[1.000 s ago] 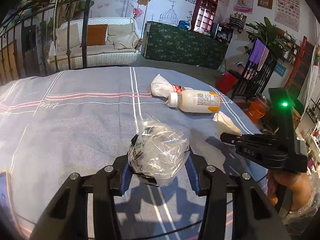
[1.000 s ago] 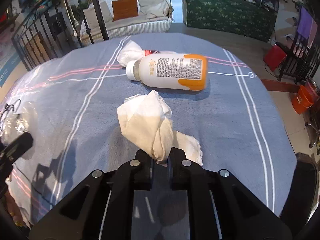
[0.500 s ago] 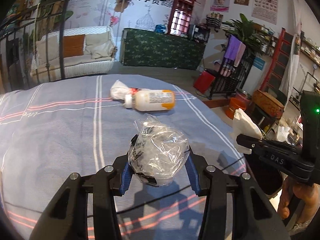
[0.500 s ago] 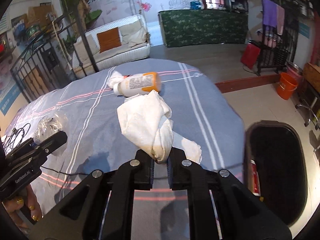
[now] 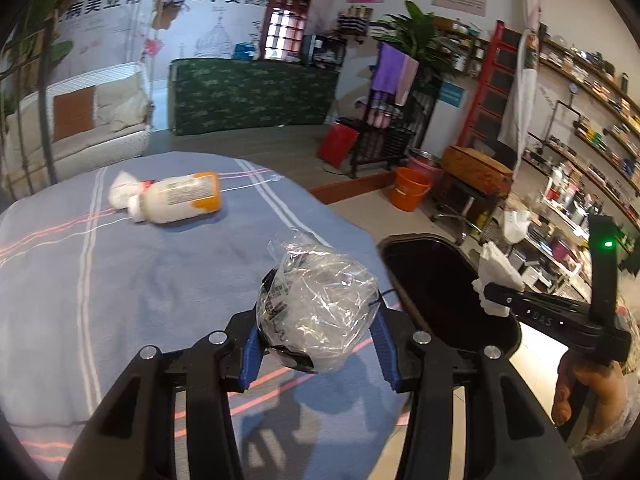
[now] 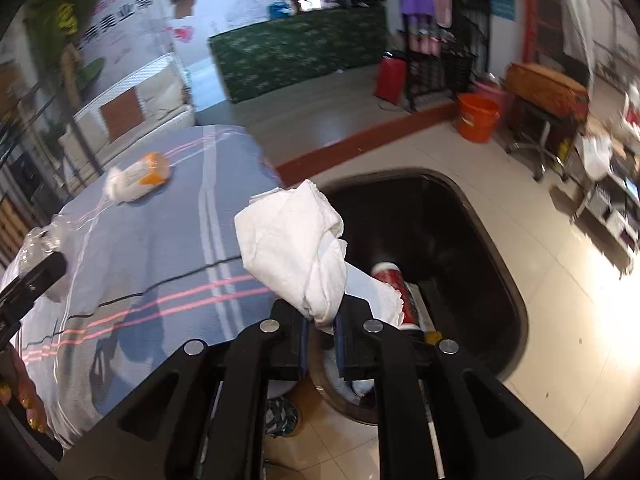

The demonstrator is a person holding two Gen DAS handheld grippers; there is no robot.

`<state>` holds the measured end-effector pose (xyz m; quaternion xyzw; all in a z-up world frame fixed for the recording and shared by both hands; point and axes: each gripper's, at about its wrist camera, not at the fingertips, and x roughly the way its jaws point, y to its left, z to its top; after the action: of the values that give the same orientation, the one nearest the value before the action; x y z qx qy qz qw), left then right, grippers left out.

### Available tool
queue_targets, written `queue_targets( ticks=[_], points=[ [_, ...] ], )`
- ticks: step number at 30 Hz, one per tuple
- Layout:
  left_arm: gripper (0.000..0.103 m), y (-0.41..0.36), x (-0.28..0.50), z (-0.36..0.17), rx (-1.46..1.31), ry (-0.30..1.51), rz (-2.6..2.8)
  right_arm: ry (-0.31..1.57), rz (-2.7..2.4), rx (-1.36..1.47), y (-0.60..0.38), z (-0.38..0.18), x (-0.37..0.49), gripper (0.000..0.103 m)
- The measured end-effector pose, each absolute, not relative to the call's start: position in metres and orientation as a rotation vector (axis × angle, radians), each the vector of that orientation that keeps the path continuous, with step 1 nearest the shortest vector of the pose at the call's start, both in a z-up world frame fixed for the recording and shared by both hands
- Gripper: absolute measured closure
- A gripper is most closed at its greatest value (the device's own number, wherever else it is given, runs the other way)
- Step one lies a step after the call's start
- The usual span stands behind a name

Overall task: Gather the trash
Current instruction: 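Carry the bag and tissue to the black bin and open both grippers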

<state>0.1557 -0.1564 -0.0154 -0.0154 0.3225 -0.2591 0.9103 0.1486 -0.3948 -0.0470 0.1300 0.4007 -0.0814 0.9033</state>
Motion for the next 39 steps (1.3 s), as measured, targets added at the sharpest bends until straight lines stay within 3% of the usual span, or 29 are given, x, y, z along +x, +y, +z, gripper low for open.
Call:
queue_targets(
  ticks=[12,14,17,18,19,24,26,28,39],
  points=[
    [0.057,-0.232,0.153,-0.026,0.050,0.693,-0.699,1.020,-0.273,0.382,-0.459,-0.123,0.181,0.092],
    [0.057,-0.238,0.152,-0.028,0.063,0.698,-0.708,1.033,-0.290,0.386,-0.459,-0.131,0.183,0.087],
    [0.057,-0.246,0.151,-0.035,0.079,0.713,-0.722,1.040,-0.308,0.381,-0.461,-0.139,0.184,0.061],
    [0.057,-0.247,0.151,-0.037,0.081,0.720,-0.726,1.034,-0.317,0.377,-0.460,-0.139,0.182,0.048],
    [0.057,-0.248,0.152,-0.040,0.083,0.729,-0.730,1.024,-0.325,0.378,-0.461,-0.139,0.180,0.043],
    [0.057,-0.256,0.153,-0.049,0.094,0.765,-0.758,0.965,-0.371,0.399,-0.464,-0.130,0.162,0.043],
    [0.057,-0.263,0.153,-0.051,0.108,0.767,-0.771,0.930,-0.400,0.384,-0.463,-0.123,0.152,0.039],
    [0.057,-0.272,0.156,-0.051,0.113,0.782,-0.803,0.888,-0.444,0.359,-0.462,-0.113,0.141,0.028],
    [0.057,-0.346,0.166,-0.072,0.201,0.825,-0.915,0.735,-0.629,0.377,-0.496,-0.076,0.080,0.021]
  ],
)
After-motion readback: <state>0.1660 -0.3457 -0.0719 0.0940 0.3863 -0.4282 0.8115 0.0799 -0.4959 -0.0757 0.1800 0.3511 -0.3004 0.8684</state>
